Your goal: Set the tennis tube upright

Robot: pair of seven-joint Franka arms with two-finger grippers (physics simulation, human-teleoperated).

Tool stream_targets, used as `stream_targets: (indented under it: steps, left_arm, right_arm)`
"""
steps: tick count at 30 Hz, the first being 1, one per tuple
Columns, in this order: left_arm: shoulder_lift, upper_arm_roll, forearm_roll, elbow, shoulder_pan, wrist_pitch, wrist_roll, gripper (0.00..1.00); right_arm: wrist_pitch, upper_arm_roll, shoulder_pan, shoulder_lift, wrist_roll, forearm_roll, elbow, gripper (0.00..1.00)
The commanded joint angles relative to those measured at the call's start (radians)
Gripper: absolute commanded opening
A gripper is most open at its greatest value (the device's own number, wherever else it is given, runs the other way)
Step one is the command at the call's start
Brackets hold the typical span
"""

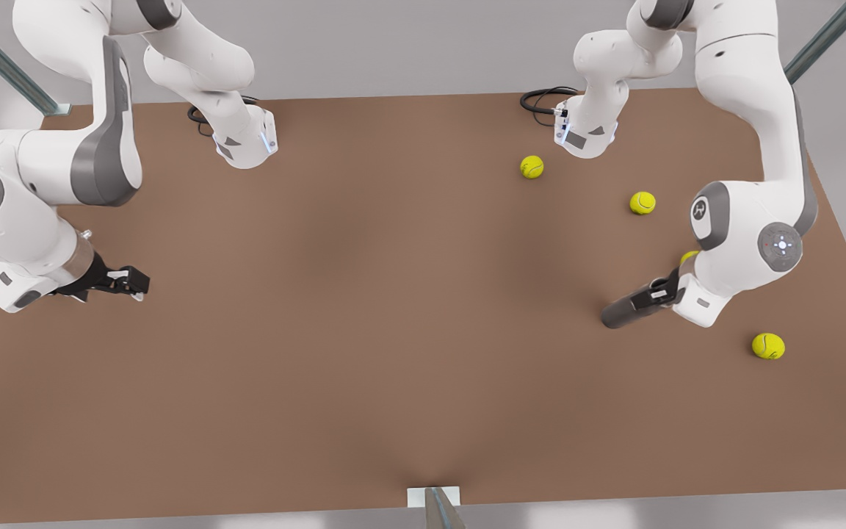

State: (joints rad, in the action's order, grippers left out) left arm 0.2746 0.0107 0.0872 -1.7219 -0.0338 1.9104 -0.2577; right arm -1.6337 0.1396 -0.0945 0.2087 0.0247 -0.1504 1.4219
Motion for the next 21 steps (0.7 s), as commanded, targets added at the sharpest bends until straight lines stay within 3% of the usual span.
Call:
stream_targets:
  steps: [1,9,21]
  left_arm:
    - [0.0,0.0,-0.001,0.002,0.0,-0.001,0.0,1.0]
    - [0.001,0.0,-0.003,0.234,0.011,-0.306,0.025,1.0]
    - [-0.026,-0.002,-0.04,0.272,0.023,-0.366,0.123,1.0]
  right_arm:
    - [0.0,0.0,0.001,0.0,0.001,0.002,0.0,1.0]
    - [0.002,-0.002,-0.002,0.0,-0.005,0.068,-0.02,1.0]
    - [0.002,-0.006,-0.004,0.001,-0.005,0.066,-0.021,1.0]
